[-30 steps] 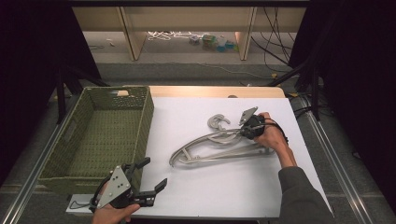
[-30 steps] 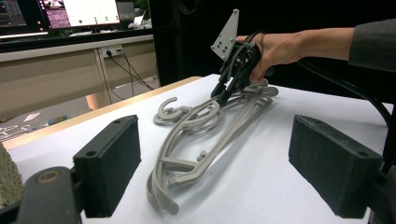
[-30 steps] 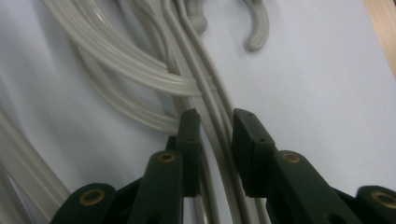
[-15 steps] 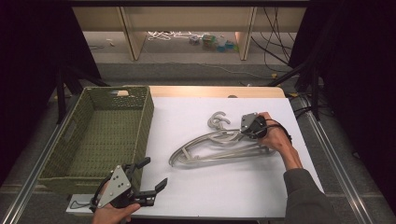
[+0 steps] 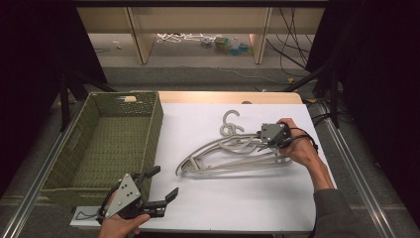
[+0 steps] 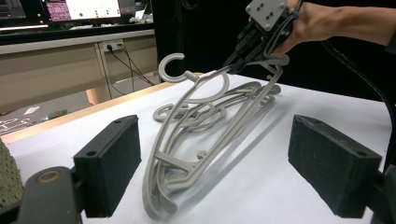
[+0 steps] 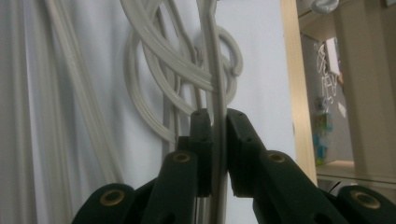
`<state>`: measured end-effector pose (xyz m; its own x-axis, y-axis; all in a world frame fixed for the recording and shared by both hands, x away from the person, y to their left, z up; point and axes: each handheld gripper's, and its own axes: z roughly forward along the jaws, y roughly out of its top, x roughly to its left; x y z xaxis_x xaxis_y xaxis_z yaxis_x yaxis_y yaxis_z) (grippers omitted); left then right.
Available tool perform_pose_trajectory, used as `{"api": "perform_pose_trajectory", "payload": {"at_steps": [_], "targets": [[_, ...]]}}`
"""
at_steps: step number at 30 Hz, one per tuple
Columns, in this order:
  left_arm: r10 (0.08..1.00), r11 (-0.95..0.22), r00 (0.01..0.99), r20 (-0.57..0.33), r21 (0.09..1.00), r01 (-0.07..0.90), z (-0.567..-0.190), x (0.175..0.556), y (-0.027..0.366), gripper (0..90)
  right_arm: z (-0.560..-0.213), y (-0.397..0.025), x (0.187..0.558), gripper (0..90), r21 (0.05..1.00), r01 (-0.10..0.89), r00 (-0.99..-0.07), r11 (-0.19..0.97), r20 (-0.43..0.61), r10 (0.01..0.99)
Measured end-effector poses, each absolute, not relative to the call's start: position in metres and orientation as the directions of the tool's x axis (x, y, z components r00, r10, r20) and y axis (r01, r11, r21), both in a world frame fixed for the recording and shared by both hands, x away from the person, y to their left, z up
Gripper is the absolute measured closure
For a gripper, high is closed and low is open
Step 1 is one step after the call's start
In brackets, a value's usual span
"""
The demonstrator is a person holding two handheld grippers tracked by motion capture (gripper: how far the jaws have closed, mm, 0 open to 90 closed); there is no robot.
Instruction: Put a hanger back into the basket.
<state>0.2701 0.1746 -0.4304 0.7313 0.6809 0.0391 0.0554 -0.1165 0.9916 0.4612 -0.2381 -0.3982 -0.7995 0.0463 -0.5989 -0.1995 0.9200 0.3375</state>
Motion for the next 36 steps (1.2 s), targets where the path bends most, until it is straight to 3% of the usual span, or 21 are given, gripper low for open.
{"api": "perform_pose_trajectory", "payload": {"at_steps": [14, 15, 18, 25, 36], "targets": [[0.663, -0.209, 0.744, 0.081, 0.975, 0.079, -0.404, 0.307, 0.125, 16.6, -0.37, -0.23, 0.419, 82.4, 0.338, -0.304, -0.744, 0.891, -0.668, 0.0], [0.667, -0.243, 0.742, 0.07, 0.962, 0.127, -0.398, 0.318, 0.118, 16.9, -0.364, -0.227, 0.414, 82.4, 0.329, -0.375, -0.722, 0.867, -0.69, -0.051], [0.666, -0.233, 0.746, 0.001, 0.95, 0.207, -0.392, 0.334, 0.107, 18.0, -0.358, -0.222, 0.401, 82.5, 0.333, -0.395, -0.714, 0.856, -0.697, -0.058], [0.646, -0.276, 0.762, -0.043, 0.917, 0.286, -0.389, 0.356, 0.09, 21.6, -0.352, -0.212, 0.382, 82.4, 0.334, -0.433, -0.706, 0.837, -0.703, -0.085], [0.59, -0.328, 0.803, -0.084, 0.884, 0.334, -0.396, 0.37, 0.079, 39.5, -0.349, -0.203, 0.371, 82.4, 0.325, -0.462, -0.697, 0.825, -0.708, -0.111]]}}
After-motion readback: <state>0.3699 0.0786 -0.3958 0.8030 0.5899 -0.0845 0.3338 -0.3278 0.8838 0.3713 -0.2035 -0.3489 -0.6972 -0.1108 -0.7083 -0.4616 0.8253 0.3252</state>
